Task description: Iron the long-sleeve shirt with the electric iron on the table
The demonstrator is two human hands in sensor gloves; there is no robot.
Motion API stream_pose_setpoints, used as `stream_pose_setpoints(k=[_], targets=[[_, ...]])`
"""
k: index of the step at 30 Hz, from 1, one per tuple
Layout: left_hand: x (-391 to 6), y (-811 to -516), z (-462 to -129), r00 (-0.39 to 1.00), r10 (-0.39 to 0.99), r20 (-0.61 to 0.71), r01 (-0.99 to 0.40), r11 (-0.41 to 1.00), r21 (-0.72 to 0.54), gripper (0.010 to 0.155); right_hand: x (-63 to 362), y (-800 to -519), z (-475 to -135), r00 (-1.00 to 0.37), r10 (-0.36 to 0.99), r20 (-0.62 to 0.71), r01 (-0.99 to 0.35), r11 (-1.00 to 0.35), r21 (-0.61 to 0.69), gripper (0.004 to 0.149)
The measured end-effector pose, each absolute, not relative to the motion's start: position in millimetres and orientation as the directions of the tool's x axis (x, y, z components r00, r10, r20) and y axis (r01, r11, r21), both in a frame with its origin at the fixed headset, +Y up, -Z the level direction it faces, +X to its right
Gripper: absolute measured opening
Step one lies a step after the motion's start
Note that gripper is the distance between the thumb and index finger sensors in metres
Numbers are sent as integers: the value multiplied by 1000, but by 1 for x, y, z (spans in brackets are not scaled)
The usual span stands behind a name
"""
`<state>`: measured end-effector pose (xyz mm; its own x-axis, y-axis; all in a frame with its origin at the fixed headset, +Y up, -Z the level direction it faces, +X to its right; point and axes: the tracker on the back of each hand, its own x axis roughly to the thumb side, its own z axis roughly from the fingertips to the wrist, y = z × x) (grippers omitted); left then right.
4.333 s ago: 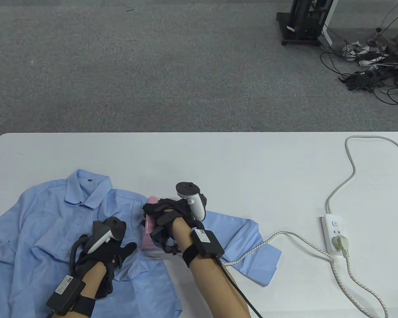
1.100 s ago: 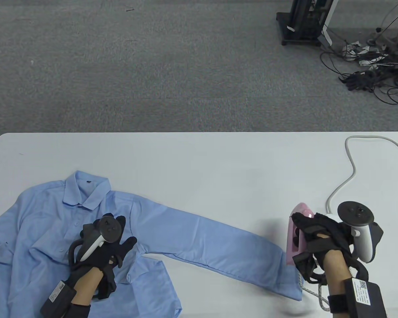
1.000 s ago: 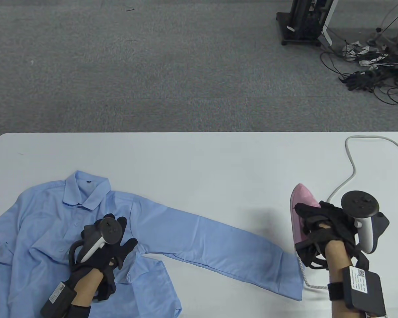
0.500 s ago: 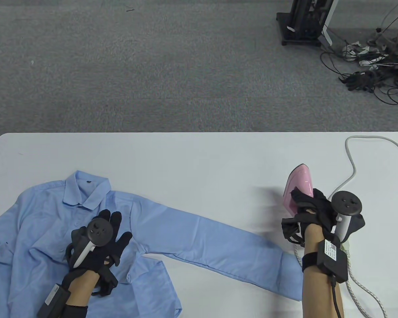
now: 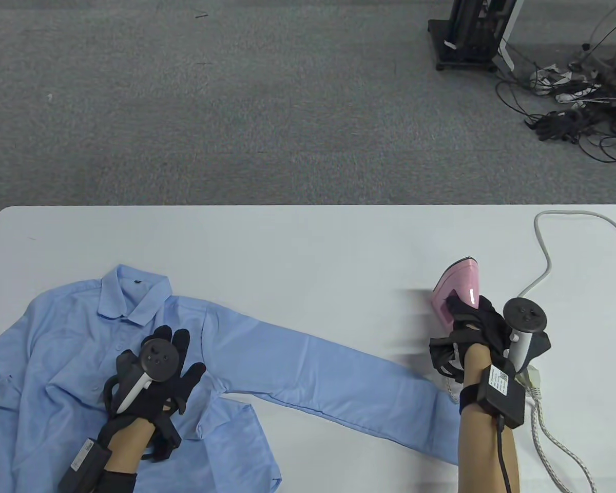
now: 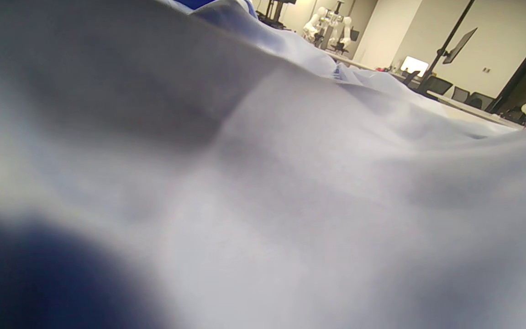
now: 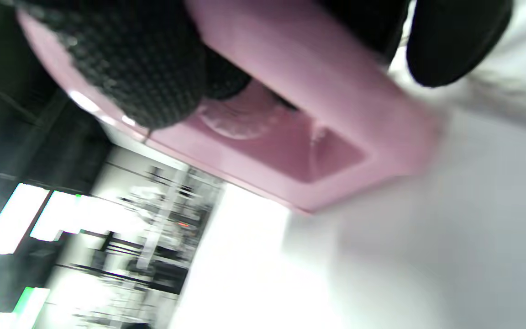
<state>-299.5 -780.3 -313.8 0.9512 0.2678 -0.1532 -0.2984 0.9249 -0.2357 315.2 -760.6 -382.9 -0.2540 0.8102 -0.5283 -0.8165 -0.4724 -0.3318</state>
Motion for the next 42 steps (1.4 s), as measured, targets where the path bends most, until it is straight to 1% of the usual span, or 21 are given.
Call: stream_pose_setpoints(k=[1,3,7,8,9,11,13,18,20,21,23,24,26,28,30,31,32,34,36,38,42], targets=[[-300,-781,-314,952,264,-157,-296,924,-242,81,315,-759,-384,-255,824,-506,-828,-456,-327,41],[-301,-782,-314,954,251,-164,-286,925,-249,81,315,-758,-385,-247,804,-540,-814,-475,-334,41],[-305,-779,-315,946,270,-180,-307,925,-225,82,313,-756,-385,-276,768,-578,-809,-510,-292,47],[-306,-778,-314,943,281,-177,-315,925,-213,84,312,-756,-385,-281,750,-599,-803,-525,-282,52],[-306,-777,-313,943,285,-171,-316,930,-189,87,309,-755,-384,-280,728,-625,-798,-539,-270,61],[-305,-773,-311,960,233,-153,-251,962,-107,89,306,-749,-383,-270,721,-638,-813,-526,-251,76],[-304,-767,-310,973,181,-146,-193,978,-75,89,303,-737,-378,-270,731,-627,-816,-520,-254,82],[-308,-753,-305,963,191,-188,-195,981,-4,90,287,-699,-355,-346,783,-517,-673,-591,-444,82],[-314,-750,-304,953,213,-217,-209,977,40,90,271,-683,-350,-435,764,-477,-653,-632,-417,83],[-317,-749,-303,948,211,-239,-203,978,58,91,258,-672,-348,-491,758,-428,-643,-648,-409,83],[-322,-747,-301,947,156,-282,-138,987,81,90,235,-658,-346,-576,736,-355,-623,-677,-391,82],[-324,-746,-301,943,129,-306,-106,990,89,90,211,-646,-346,-656,702,-277,-606,-709,-361,82],[-327,-744,-301,936,114,-333,-86,991,99,89,171,-632,-345,-747,636,-192,-570,-762,-308,80],[-330,-739,-299,928,115,-354,-72,989,132,88,125,-628,-345,-828,550,-107,-523,-827,-206,79],[-331,-736,-298,923,124,-365,-71,985,155,88,76,-632,-345,-880,475,-15,-474,-880,-33,78],[-331,-735,-297,923,125,-365,-72,985,154,88,44,-640,-345,-887,458,57,-452,-888,85,77],[-331,-735,-297,922,122,-367,-70,986,151,88,25,-646,-344,-880,464,102,-446,-881,157,77],[-331,-736,-298,923,111,-368,-64,988,137,87,-21,-668,-342,-865,477,152,-421,-857,296,74],[-332,-737,-298,922,113,-371,-68,989,133,87,-62,-694,-341,-866,453,213,-332,-839,432,73],[-332,-737,-298,923,114,-368,-72,989,126,87,-94,-720,-338,-858,441,263,-259,-813,521,72],[-327,-737,-297,932,122,-343,-87,989,117,87,-122,-756,-331,-851,438,291,-180,-763,621,67]])
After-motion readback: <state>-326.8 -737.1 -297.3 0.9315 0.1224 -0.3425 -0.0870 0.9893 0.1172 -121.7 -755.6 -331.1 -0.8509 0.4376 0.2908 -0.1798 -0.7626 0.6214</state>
